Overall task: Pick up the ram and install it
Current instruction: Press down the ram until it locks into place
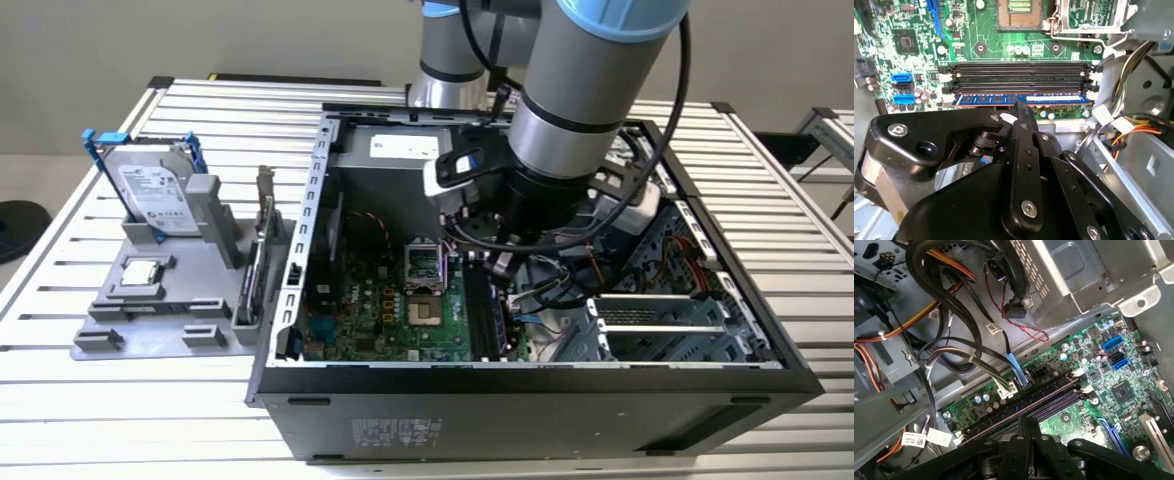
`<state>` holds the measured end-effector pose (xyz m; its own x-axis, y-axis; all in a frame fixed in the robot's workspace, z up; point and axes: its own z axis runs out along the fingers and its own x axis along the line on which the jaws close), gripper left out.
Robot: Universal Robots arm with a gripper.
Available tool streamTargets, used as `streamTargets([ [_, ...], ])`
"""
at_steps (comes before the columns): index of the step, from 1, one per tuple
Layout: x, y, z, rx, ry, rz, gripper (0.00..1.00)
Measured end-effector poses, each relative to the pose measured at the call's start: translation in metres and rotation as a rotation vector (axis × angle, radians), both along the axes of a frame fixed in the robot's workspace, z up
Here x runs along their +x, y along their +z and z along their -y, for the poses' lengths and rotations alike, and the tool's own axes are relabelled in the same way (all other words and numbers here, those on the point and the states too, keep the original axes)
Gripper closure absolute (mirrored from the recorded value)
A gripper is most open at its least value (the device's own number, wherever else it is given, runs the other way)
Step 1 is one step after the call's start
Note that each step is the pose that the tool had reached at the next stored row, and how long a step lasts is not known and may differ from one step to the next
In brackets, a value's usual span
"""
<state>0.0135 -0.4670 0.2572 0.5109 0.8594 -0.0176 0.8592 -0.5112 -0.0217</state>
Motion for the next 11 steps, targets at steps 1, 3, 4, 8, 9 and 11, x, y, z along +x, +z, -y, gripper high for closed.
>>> streamTargets([
  [1,0.0000,0.0000,0.0000,0.0000,0.012,0.0000,1.00],
  [3,0.0000,0.0000,0.0000,-0.0001,0.032,-0.0001,1.00],
  [4,0.0000,0.0000,0.0000,0.0000,0.040,0.0000,1.00],
  [8,0.0000,0.0001,-0.0009,-0.0002,0.069,-0.0001,1.00],
  [9,0.0000,0.0000,-0.0015,0.0000,0.076,-0.0001,1.00],
  [11,0.0000,0.0000,-0.0025,-0.0001,0.092,-0.0001,1.00],
])
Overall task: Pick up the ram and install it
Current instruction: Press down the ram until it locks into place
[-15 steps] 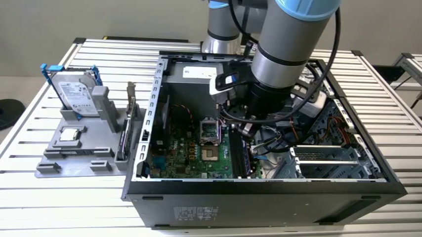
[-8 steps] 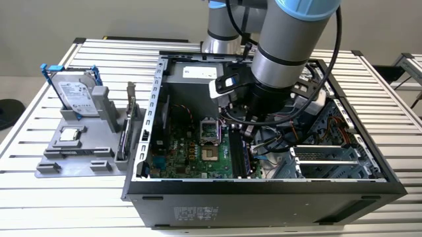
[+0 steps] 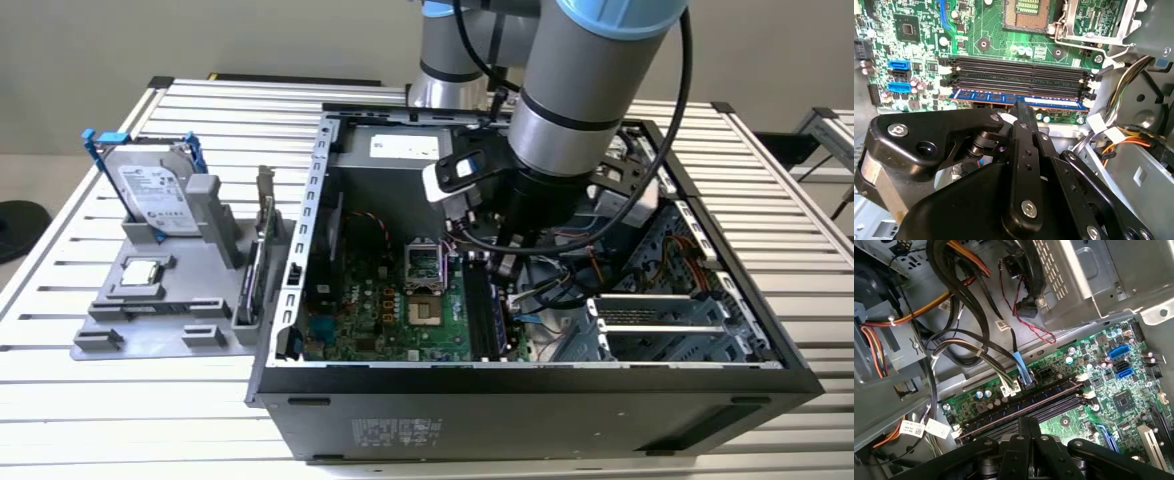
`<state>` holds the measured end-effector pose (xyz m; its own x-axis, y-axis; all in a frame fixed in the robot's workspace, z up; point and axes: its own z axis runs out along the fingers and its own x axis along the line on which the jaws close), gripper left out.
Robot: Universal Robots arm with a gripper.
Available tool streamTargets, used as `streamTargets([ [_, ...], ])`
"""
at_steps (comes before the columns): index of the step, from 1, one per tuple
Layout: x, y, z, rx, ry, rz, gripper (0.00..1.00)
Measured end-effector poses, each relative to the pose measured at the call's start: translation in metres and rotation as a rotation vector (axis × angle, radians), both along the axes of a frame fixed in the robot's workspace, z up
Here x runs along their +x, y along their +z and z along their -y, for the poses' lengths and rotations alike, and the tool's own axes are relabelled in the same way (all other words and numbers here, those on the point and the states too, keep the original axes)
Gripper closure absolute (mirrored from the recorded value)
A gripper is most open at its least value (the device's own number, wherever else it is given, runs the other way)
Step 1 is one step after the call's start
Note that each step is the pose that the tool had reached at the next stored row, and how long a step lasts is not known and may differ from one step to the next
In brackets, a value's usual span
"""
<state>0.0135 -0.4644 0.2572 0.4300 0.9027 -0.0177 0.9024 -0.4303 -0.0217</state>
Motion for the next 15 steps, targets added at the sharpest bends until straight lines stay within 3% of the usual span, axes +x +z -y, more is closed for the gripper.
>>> streamTargets([
  [15,0.0000,0.0000,-0.0022,0.0000,0.179,-0.0001,1.00],
])
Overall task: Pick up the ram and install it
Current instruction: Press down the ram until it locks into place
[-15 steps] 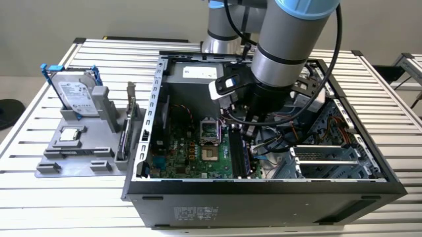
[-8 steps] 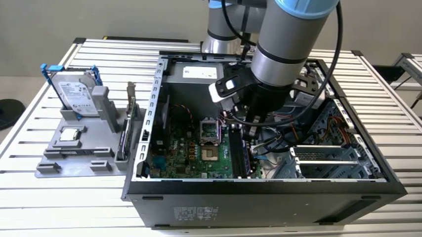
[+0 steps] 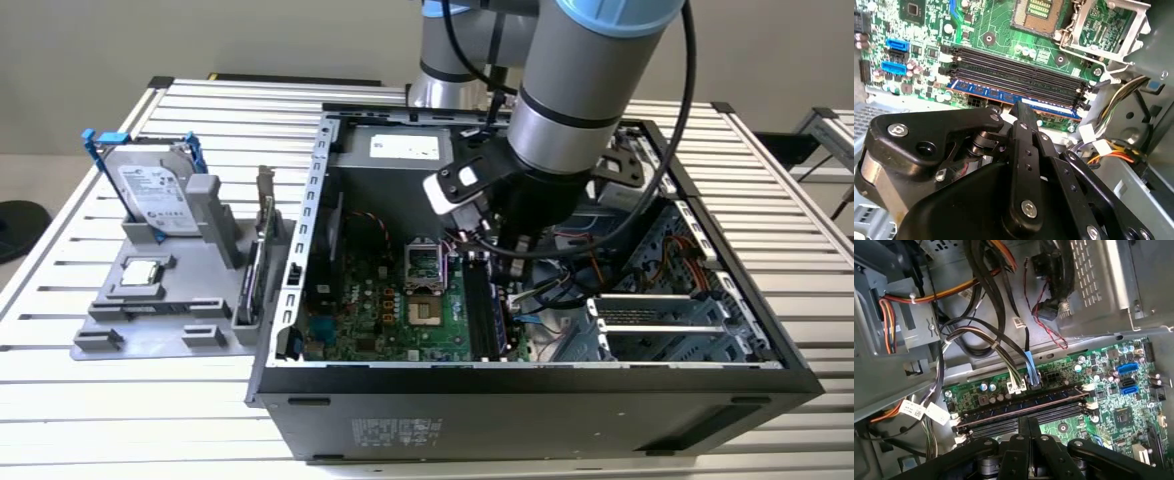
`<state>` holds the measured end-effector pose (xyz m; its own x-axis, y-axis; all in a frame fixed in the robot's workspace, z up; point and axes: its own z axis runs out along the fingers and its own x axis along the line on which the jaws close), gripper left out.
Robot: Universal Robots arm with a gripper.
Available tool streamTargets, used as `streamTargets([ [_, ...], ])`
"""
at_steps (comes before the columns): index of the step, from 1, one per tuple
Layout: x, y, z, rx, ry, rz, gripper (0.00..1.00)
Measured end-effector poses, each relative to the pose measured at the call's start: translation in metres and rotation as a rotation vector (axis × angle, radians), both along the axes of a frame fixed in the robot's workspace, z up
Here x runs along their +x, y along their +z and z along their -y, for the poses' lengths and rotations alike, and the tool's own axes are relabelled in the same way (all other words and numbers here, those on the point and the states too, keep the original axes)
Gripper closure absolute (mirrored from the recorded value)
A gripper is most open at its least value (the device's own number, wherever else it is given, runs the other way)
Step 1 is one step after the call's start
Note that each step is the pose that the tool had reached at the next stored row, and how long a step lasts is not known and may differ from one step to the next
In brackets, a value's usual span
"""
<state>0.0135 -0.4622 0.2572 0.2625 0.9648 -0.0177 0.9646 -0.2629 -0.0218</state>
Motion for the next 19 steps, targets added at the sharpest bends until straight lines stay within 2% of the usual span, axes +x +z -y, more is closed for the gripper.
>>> streamTargets([
  [19,0.0016,-0.0001,-0.0002,0.0052,0.214,-0.0012,1.00],
])
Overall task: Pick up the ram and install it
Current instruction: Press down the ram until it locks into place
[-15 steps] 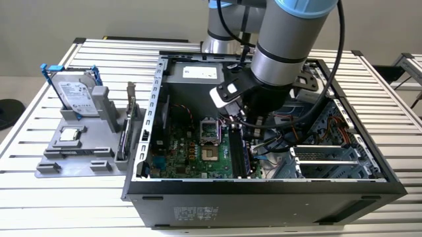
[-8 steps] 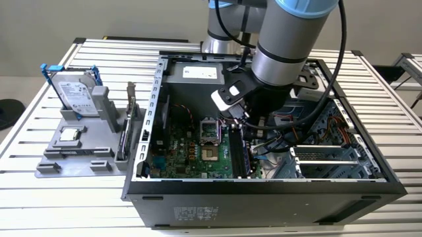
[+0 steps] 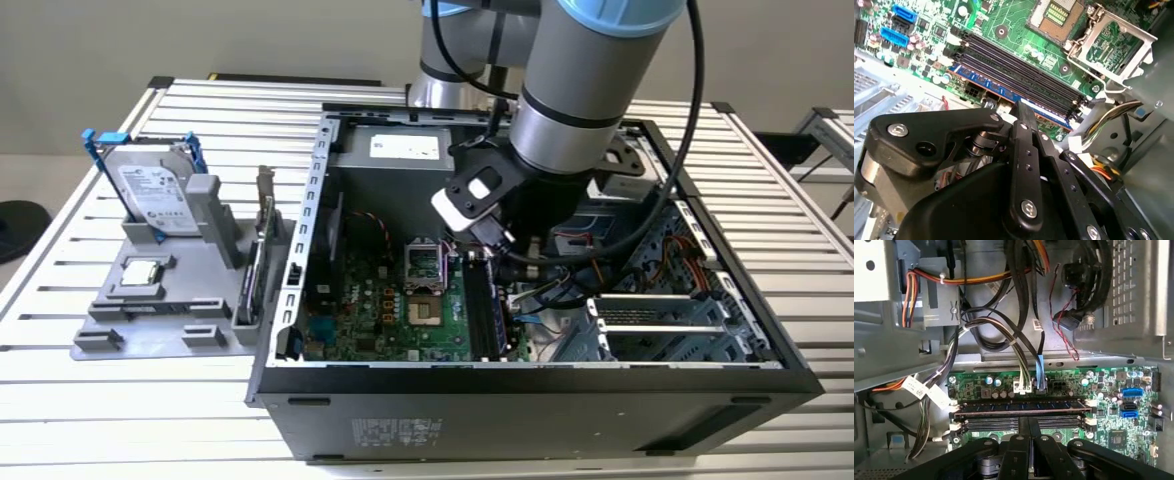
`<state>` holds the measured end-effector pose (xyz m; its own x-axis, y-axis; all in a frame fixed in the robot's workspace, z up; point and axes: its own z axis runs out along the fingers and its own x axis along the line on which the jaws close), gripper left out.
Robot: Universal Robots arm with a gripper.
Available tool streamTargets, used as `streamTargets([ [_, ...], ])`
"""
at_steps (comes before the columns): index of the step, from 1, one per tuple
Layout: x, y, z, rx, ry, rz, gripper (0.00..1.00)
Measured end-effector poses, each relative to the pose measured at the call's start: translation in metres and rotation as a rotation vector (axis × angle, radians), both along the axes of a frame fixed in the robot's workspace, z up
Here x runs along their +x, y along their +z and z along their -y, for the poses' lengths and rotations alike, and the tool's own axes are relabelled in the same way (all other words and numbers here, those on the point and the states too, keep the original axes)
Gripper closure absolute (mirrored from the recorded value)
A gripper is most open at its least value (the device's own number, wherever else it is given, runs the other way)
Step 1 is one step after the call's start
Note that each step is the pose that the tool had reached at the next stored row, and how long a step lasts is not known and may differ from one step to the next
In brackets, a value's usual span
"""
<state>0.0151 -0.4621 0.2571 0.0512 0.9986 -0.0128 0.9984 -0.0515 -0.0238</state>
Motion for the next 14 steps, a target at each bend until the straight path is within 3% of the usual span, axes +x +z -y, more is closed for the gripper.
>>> streamTargets([
  [5,0.0001,-0.0001,-0.0010,0.0022,0.028,0.0001,1.00],
  [14,0.0004,-0.0017,-0.0075,0.0027,0.052,0.0000,1.00],
])
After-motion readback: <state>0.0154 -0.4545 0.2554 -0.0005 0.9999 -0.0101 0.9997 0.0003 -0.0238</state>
